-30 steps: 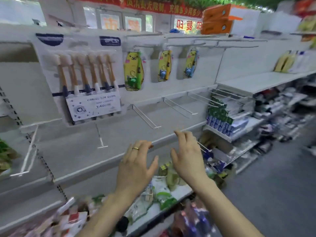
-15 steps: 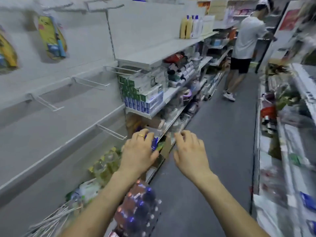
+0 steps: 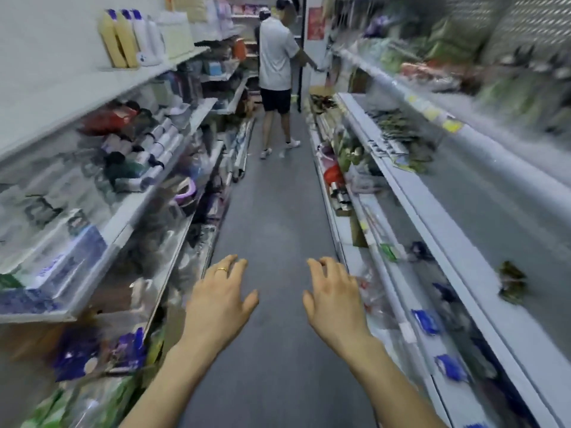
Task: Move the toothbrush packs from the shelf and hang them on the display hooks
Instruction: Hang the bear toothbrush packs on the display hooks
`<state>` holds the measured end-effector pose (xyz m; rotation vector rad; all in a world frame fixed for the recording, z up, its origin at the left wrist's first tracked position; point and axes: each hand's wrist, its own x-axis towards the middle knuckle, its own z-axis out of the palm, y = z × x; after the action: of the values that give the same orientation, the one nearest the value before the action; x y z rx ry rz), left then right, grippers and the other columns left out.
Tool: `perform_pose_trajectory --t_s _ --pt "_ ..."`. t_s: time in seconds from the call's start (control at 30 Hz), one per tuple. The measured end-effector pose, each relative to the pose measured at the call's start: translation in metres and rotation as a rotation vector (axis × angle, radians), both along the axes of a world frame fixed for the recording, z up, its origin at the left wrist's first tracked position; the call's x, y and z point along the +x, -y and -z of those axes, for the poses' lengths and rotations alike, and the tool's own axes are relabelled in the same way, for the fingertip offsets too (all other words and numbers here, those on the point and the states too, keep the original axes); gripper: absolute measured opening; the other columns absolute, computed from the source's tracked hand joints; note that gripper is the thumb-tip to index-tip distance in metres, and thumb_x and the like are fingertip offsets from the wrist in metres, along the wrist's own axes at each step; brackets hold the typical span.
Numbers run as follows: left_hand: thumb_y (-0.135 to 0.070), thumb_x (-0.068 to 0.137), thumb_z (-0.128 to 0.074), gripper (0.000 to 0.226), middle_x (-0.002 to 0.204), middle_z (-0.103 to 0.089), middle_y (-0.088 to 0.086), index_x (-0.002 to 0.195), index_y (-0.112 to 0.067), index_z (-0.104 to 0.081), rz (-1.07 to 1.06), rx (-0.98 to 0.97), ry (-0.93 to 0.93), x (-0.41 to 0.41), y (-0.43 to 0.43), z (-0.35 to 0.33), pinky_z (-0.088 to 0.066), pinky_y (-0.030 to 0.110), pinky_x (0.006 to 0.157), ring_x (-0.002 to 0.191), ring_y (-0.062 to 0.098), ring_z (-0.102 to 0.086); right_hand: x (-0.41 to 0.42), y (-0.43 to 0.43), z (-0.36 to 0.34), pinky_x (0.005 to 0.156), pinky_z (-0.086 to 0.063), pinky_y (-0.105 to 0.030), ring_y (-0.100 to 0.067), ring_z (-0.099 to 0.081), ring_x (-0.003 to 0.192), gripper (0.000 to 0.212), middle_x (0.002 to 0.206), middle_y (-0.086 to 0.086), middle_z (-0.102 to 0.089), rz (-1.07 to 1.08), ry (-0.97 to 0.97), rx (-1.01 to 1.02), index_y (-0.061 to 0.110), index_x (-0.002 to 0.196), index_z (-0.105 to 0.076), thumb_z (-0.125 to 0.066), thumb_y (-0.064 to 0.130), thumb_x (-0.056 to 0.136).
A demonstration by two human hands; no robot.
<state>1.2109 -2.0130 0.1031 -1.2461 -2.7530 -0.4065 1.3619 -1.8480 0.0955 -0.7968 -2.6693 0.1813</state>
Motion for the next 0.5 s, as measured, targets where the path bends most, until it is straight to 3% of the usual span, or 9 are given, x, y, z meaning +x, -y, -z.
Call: perform_pose_trajectory --t_s 0.13,0.3,0.5 --pt "-0.061 0.083 -0.042 0.074 0.144 -0.059 0.006 0.140 -0.016 -0.059 0.120 0.056 0.014 -0.061 -0.099 -0.006 -0.057 0.050 0.094 0.127 0.033 -0.060 -0.033 -0.086 -0.009 0.080 -0.056 -0.048 -0.034 -0.062 0.105 0.059 0.123 -0.010 -0.058 0.189 -0.028 -0.046 0.016 0.137 -0.056 -0.076 0.026 0.083" --pt "-0.049 0.091 -0.067 0.059 0.146 -0.057 0.003 0.140 -0.019 -0.055 0.297 0.089 -0.013 -0.123 -0.224 -0.030 -0.058 0.047 0.091 0.127 0.031 -0.059 -0.072 -0.181 -0.028 0.088 -0.053 -0.049 -0.034 -0.059 0.108 0.054 0.123 -0.008 -0.057 0.372 -0.093 -0.026 0.018 0.137 -0.050 -0.069 0.025 0.087" --pt "-0.044 0.089 -0.071 0.062 0.145 -0.057 0.003 0.143 -0.019 -0.055 0.500 0.110 -0.030 -0.183 -0.365 -0.037 -0.056 0.046 0.091 0.126 0.032 -0.059 -0.117 -0.282 -0.026 0.087 -0.050 -0.046 -0.029 -0.057 0.110 0.047 0.125 -0.004 -0.055 0.509 -0.091 -0.008 0.020 0.136 -0.052 -0.065 0.025 0.091"
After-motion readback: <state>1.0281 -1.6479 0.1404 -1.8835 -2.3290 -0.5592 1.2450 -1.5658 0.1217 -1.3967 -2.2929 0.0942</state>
